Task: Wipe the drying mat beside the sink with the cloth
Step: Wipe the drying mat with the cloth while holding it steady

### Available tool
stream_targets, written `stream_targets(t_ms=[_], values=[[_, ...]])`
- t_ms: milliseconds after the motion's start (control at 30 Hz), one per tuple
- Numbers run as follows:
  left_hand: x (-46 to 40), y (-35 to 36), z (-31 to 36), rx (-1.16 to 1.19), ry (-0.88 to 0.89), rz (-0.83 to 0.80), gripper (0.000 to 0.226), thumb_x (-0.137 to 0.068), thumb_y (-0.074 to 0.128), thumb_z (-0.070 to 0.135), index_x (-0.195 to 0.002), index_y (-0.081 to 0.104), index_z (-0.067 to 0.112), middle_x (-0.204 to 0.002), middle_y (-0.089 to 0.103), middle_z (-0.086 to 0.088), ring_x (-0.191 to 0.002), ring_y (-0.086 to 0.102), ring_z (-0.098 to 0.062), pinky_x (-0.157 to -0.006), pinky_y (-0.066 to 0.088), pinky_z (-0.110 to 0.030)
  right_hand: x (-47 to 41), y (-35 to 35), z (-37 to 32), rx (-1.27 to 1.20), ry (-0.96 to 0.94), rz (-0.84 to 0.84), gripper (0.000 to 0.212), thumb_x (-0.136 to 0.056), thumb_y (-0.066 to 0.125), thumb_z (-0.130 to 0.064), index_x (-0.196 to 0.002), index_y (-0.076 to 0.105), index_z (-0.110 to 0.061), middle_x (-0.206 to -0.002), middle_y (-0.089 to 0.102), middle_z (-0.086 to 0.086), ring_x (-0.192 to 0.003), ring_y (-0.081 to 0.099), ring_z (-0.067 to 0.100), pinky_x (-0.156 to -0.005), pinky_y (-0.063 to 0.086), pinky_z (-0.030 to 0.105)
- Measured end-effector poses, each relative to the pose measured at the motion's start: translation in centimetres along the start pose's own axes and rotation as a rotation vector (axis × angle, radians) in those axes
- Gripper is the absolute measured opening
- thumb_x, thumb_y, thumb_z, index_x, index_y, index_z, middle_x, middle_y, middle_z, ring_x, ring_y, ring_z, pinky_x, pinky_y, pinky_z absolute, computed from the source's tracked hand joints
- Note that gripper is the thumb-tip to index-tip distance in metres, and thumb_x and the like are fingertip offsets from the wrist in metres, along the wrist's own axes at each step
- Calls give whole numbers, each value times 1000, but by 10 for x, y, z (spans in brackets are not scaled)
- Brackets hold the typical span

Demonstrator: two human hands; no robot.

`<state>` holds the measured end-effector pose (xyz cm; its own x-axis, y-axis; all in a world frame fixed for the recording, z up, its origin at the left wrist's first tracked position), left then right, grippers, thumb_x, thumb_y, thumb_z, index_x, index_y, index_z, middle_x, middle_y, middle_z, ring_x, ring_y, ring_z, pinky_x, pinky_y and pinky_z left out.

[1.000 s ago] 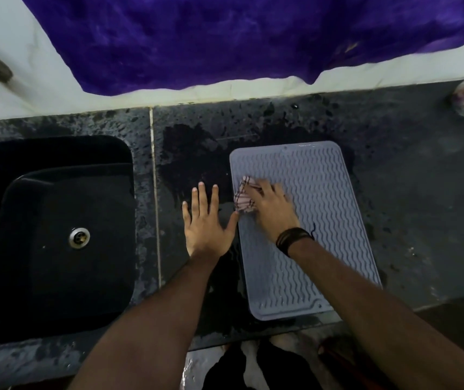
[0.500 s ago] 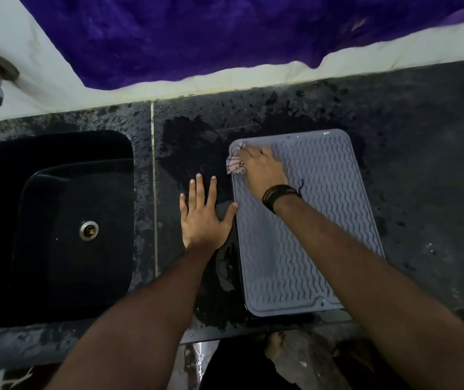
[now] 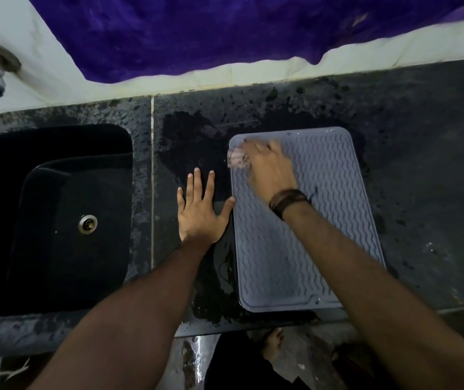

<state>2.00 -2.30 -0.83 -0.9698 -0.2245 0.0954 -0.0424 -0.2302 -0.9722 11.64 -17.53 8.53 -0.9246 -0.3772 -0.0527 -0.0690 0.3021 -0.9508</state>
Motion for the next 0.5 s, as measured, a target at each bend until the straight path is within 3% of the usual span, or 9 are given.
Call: stream_targets(t_ms=[167, 333, 500], values=[[1, -3, 2, 21, -1, 13, 86, -94, 13, 81, -164, 4, 32, -171, -7, -2, -157, -10, -18, -126, -5, -46, -41, 15, 9, 54, 34, -211, 50, -85, 58, -6, -133, 47, -12, -138, 50, 7, -128, 35, 32, -92, 48, 47], [1, -2, 1, 12, -1, 11, 85, -95, 14, 80, -164, 4, 32, -171, -6, -2, -157, -9, -18, -126, -6, -46, -1, 26, 6, 37, -29, -159, 51, -79, 60, -4, -128, 50, -14, -140, 48, 4, -122, 38, 30, -85, 50, 43], [1, -2, 1, -19, 4, -2, 84, -95, 15, 78, -163, 0, 31, -171, -9, -3, -157, -10, -19, -126, -4, -47, 47, 27, 7, 43, -51, -171, 59, -78, 61, -8, -134, 48, -20, -145, 46, -2, -123, 39, 27, -90, 44, 43]])
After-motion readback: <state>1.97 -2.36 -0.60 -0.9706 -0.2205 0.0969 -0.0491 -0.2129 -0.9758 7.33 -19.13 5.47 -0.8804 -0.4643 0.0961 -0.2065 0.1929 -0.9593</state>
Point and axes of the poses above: each hand's wrist, its own x-axis away from the middle knuckle, its own y-axis out of the palm, z = x × y, the point moved 2 cm from there along -x, towards the middle knuckle
